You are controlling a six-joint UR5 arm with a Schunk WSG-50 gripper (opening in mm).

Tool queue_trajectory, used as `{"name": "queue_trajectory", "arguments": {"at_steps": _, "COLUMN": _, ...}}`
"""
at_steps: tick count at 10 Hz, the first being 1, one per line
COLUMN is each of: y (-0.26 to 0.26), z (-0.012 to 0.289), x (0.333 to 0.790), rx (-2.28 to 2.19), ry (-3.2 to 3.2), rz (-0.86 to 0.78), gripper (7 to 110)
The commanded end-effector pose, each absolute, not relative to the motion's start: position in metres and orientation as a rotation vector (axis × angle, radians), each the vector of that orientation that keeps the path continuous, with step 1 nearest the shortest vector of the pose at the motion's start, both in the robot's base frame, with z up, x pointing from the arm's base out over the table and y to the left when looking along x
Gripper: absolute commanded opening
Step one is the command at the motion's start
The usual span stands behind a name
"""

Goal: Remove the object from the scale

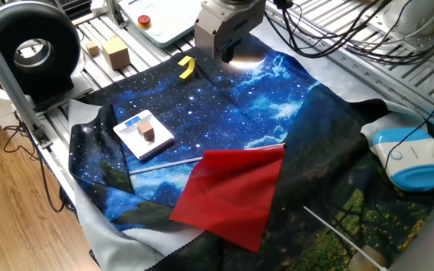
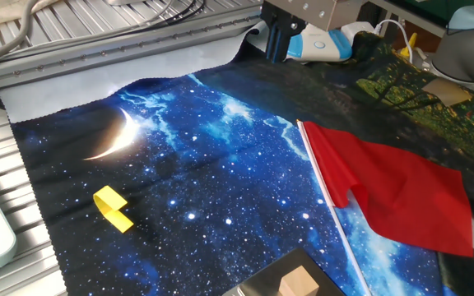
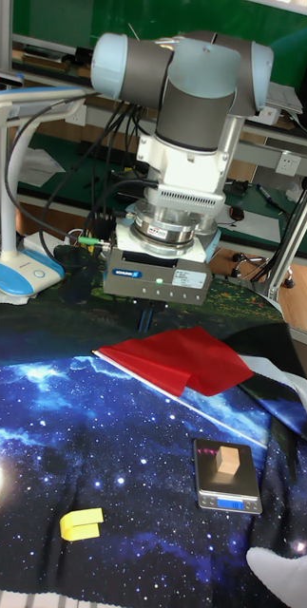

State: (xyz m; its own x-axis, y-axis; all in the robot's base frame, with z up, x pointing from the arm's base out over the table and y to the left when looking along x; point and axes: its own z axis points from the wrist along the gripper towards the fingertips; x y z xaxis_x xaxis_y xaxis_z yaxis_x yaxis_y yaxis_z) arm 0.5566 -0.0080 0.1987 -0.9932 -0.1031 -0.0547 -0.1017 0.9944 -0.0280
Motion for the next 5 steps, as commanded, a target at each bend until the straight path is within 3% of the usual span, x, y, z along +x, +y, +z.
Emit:
{"name": "queue_trajectory", "arguments": {"at_steps": 1, "y": -0.0094, "z": 0.1998, "x": 0.5534, "rx": -0.186, "ry": 3.093, "rz": -0.043, "gripper": 7}}
{"name": "queue_trajectory", "arguments": {"at_steps": 5, "y": -0.0152, "z": 0.1999, "x": 0.5506, "rx": -0.253, "ry": 3.101, "rz": -0.079, "gripper": 7}}
